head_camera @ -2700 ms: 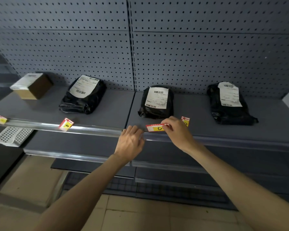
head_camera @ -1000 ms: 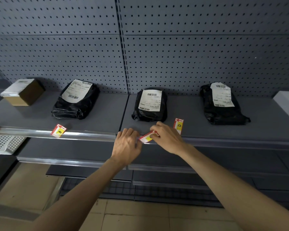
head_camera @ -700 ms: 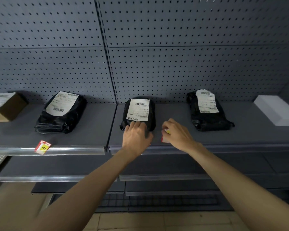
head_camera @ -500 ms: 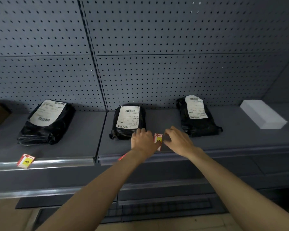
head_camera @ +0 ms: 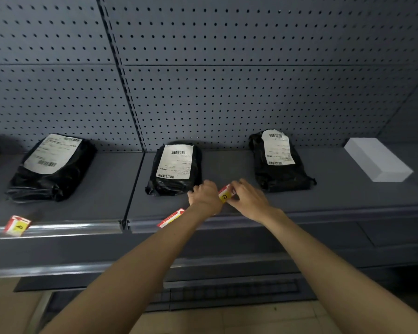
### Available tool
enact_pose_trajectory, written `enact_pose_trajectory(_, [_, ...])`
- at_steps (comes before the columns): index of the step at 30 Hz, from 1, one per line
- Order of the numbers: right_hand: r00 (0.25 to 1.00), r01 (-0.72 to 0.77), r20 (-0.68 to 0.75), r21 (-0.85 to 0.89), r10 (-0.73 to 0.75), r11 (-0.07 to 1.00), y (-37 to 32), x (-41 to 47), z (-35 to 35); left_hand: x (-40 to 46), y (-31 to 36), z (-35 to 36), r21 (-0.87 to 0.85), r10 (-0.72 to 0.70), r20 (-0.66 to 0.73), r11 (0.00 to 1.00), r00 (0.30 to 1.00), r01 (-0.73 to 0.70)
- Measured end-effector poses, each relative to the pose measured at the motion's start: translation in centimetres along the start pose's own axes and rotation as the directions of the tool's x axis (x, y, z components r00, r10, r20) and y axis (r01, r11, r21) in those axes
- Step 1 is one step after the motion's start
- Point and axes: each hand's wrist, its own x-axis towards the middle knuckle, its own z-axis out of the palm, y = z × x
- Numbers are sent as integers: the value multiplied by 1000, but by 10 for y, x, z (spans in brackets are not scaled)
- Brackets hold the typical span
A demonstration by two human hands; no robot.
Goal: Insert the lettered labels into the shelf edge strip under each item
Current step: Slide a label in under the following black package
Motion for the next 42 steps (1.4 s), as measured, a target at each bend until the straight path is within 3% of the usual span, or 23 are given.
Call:
enact_pose_trajectory(6, [993, 75, -93, 58, -69, 996, 24, -3, -19, -8, 5, -2, -315, 115, -59, 941, 992, -127])
enact_pose_trajectory(9, [986, 112, -141, 164, -89, 980, 44, -8, -39, -17, 18, -1, -335, 201, -79, 917, 976, -216])
enact_pose_trajectory(13, [988, 147, -95, 373, -120, 916, 74, -27, -65, -31, 47, 6, -340, 221, -155, 903, 963, -262])
enact_pose_trajectory(19, [992, 123, -67, 453, -104, 883, 133, -70, -91, -50, 108, 36, -362, 229, -212, 884, 950, -294])
enact_pose_trajectory(21, [993, 116, -69, 457, -95, 882, 152, -81, -93, -57, 126, 49, -332, 237, -232, 892, 943, -306])
enact_pose_trajectory(26, [994, 94, -81, 396, -67, 913, 184, -95, -93, -72, 146, 80, -63, 247, -390, 954, 887, -293])
enact_pose_trajectory(29, [994, 99, -89, 369, -70, 924, 192, -103, -92, -80, 145, 97, 28, 250, -388, 965, 887, -260])
enact_pose_trajectory(42, [986, 134, -133, 315, -96, 940, 188, -116, -86, -98, 143, 115, 165, 349, -379, 937, 857, -308])
